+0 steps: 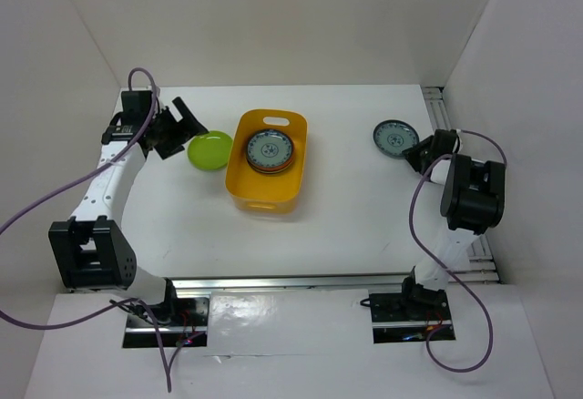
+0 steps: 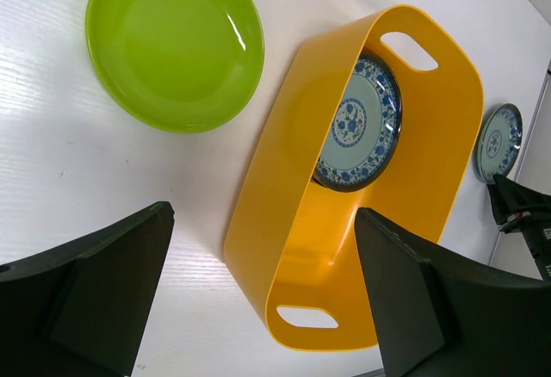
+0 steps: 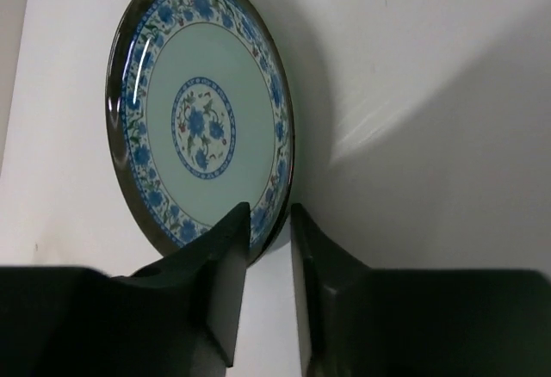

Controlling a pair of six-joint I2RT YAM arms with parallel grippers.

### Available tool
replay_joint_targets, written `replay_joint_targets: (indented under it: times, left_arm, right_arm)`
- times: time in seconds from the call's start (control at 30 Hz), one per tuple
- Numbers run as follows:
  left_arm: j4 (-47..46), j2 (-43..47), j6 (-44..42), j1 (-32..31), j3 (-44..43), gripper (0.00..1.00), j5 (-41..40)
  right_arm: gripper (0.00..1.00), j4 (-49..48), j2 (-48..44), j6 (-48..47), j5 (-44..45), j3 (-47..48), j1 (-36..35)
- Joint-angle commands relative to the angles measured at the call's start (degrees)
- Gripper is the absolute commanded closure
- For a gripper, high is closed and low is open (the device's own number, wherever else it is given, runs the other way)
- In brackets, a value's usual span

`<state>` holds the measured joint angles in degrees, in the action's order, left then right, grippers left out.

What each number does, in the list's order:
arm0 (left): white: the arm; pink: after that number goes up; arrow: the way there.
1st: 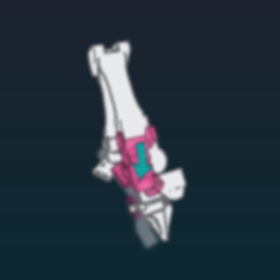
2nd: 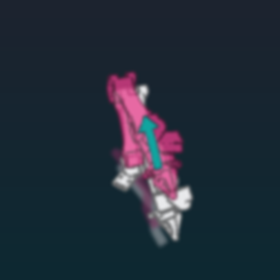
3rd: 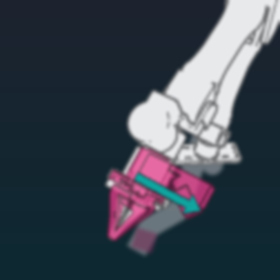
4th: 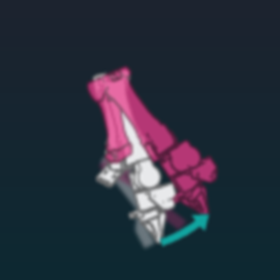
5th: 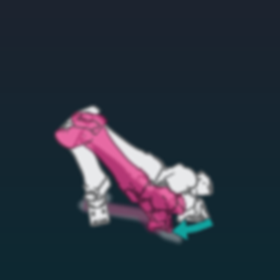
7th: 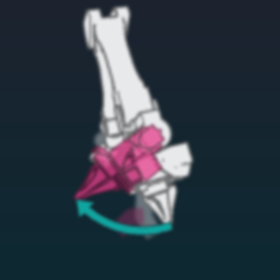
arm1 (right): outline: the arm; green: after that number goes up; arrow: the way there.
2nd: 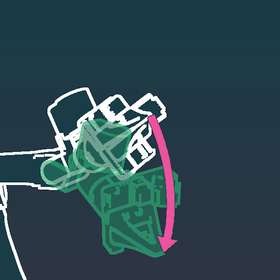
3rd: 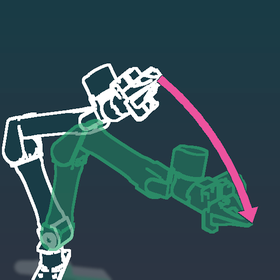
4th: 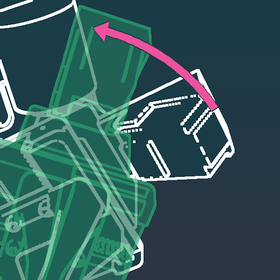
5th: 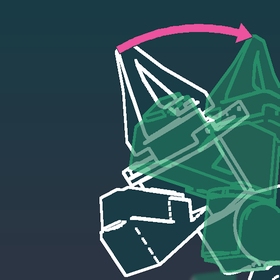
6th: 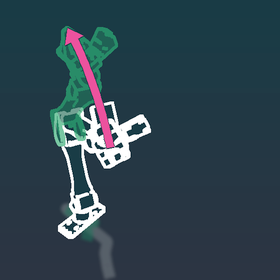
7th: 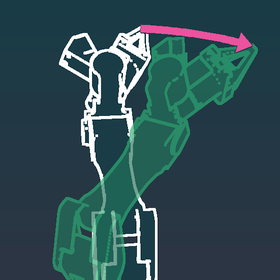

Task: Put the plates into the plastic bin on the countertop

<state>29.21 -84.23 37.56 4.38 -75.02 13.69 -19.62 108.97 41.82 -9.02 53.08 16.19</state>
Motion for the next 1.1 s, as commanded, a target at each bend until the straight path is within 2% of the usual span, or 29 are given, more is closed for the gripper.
replay_joint_targets:
  times: [0.0,0.03,0.07,0.17,0.3,0.37,0.5,0.67,0.9,1.07]
  left_arm:
    - [-0.5,1.9,-0.6,0.4,-1.4,0.0,-0.3]
    - [-0.5,2.4,-0.6,0.4,-1.4,0.0,-0.9]
    - [-0.5,2.4,-0.6,0.4,-0.8,0.0,-0.9]
    - [-0.5,2.9,-0.6,0.9,-0.1,0.0,-0.9]
    - [-1.1,2.9,-0.6,0.9,0.9,0.0,-0.9]
    - [-1.1,2.9,-0.6,0.9,1.5,0.0,-0.9]
    - [-1.1,3.5,-0.6,1.4,2.7,0.0,-0.9]
    - [-1.6,3.5,1.0,3.7,5.2,0.0,-2.4]
    - [-2.2,1.0,3.0,7.1,6.6,0.0,-2.4]
    - [-2.2,-1.2,1.7,7.1,5.5,0.0,-3.0]
  right_arm:
    - [0.67,6.3,4.6,0.0,3.1,0.4,0.1]
    - [0.71,6.3,4.6,0.0,3.8,0.4,0.1]
    - [0.79,7.9,5.1,0.6,4.4,1.2,0.1]
    - [0.79,9.2,5.7,0.6,5.0,1.8,0.6]
    - [0.86,9.8,6.9,1.2,4.4,3.5,1.1]
    - [1.0,10.5,7.9,1.7,3.8,4.1,1.1]
    - [1.0,10.6,7.3,3.2,1.1,6.2,1.1]
    - [1.0,8.7,-0.7,5.9,-1.0,8.6,-1.0]
    - [1.0,10.5,-14.1,-1.9,5.3,15.6,-11.7]
    - [1.0,15.8,-17.7,-6.9,7.2,19.6,-20.2]
